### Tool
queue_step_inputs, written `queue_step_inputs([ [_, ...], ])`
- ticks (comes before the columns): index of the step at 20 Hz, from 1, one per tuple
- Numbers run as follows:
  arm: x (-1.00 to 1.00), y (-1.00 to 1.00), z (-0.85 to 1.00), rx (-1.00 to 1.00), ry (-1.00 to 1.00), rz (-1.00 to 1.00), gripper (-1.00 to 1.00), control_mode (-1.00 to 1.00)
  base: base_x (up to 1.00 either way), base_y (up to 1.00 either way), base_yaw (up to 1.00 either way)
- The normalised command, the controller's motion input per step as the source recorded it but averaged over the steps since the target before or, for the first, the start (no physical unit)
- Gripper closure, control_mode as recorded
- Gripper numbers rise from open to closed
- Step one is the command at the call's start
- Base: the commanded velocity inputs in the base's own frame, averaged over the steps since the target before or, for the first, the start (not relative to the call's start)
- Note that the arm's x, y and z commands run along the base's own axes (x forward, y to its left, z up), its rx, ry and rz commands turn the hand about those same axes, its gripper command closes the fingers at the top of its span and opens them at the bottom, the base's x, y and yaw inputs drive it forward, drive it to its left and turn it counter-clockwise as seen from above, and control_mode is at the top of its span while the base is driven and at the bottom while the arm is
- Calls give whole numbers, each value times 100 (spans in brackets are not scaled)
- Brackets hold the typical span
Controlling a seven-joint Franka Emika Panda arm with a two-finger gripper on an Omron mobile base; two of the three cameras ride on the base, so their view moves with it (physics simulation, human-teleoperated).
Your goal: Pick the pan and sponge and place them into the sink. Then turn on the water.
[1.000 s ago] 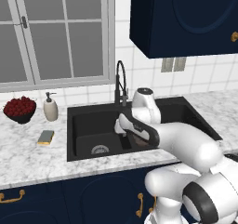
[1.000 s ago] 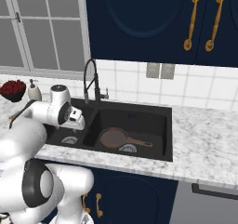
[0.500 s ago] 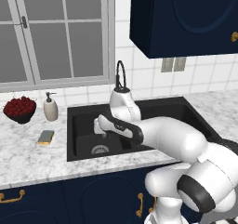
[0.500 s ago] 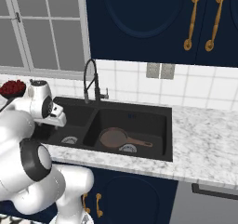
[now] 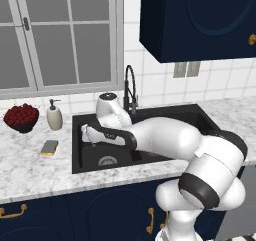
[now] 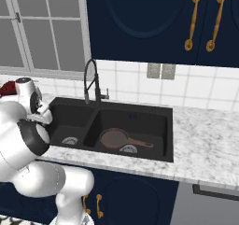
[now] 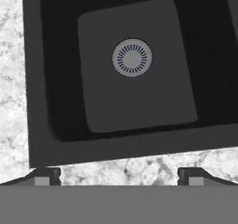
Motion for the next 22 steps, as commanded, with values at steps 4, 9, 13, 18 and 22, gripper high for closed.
queue_step_inputs([
  [4, 24, 61, 0, -2, 2, -11, -100, -100, 0, 0, 0],
  [9, 31, 42, 0, -1, 2, -7, -100, -100, 0, 0, 0],
  [13, 35, 31, 0, 0, 6, 0, -100, -100, 0, 0, 0],
  [18, 22, 48, -10, -2, 3, 0, -100, -100, 0, 0, 0],
  [22, 19, 49, -12, -2, 0, -1, -100, -100, 0, 0, 0],
])
